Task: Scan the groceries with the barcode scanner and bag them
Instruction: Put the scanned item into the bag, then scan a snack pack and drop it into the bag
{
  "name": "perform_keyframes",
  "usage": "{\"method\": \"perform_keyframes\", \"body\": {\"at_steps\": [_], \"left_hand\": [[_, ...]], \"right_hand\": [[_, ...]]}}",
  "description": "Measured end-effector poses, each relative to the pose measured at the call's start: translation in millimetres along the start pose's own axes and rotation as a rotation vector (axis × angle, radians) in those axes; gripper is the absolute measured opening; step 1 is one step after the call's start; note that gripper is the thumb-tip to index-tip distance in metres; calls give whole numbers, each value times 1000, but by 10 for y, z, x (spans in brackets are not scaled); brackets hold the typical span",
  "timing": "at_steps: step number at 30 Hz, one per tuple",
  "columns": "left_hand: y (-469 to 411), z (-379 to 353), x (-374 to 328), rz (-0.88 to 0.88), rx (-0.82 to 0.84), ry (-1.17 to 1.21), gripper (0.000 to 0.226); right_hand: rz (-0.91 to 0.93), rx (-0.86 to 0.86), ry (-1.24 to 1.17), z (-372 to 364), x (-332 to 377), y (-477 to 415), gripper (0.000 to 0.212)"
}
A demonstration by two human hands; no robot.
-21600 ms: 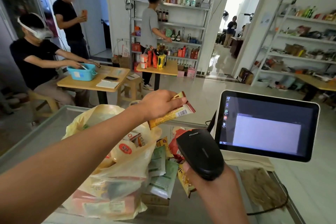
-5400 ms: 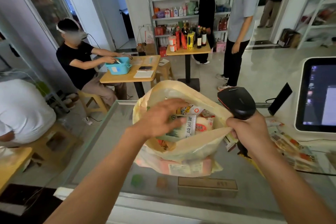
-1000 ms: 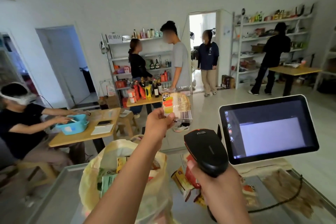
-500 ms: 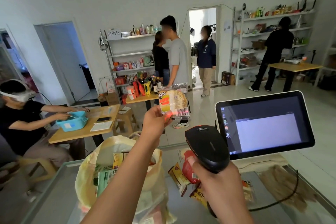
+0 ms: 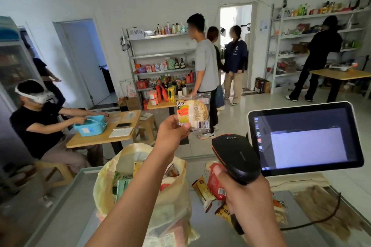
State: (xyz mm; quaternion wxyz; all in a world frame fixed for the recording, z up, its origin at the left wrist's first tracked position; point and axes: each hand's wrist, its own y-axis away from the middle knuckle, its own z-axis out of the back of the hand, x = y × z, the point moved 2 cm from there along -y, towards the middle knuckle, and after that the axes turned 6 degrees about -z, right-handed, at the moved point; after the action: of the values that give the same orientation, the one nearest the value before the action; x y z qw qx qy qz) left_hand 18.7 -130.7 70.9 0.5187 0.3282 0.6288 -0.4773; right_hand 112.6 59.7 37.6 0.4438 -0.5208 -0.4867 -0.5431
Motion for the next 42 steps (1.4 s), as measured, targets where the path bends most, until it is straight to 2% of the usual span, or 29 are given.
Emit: {"method": "perform_keyframes", "body": {"at_steps": [3,5,10,13,15,17,18,19,20,23,26,27,31,35,38,42], "left_hand": [[128,326,12,-71,-71,-114,11],[250,639,43,-135,-125,-157,24],[511,1396,286,-101,-271,-355,26],[646,1590,464,-125,-314,-701,20],[685,1628,682,-85,-205,-934,27],[729,1592,928,131,62,-1078,32],[756,1559,995,175,185,-1207,36],[749,1536,1007,170,239,-1327,40],[736,1519,980,132,202,-1384,42],[659,1433,864,-8,103,-1331,37],[632,1366,893,78,276,-1327,24],[629,1345,868,88,269,-1306,22],[597,1143,623,-109,105,-1085,24],[623,689,426,-238,207,-751,28],[629,266,331,-296,281,-515,31],[707,-265,461,-281,390,-414,29]], "right_hand": [[-6,110,0,-25,3,-20,19],[-27,157,0,-79,-35,-75,26],[-68,237,23,-425,-203,-198,23],[-82,266,31,-618,-221,-265,20],[-67,279,33,-688,-210,-280,17],[-43,297,43,-722,-203,-266,16],[-39,305,44,-730,-211,-259,16],[-42,307,45,-725,-223,-253,17],[-47,304,52,-721,-242,-253,17],[-47,310,93,-686,-291,-242,14],[-46,330,108,-657,-323,-218,9],[-47,334,118,-645,-323,-207,9],[-57,358,132,-593,-301,-185,9],[-63,369,118,-362,-153,-198,18],[-81,303,48,44,-14,-318,16],[-135,184,-41,445,-98,-430,18]]}}
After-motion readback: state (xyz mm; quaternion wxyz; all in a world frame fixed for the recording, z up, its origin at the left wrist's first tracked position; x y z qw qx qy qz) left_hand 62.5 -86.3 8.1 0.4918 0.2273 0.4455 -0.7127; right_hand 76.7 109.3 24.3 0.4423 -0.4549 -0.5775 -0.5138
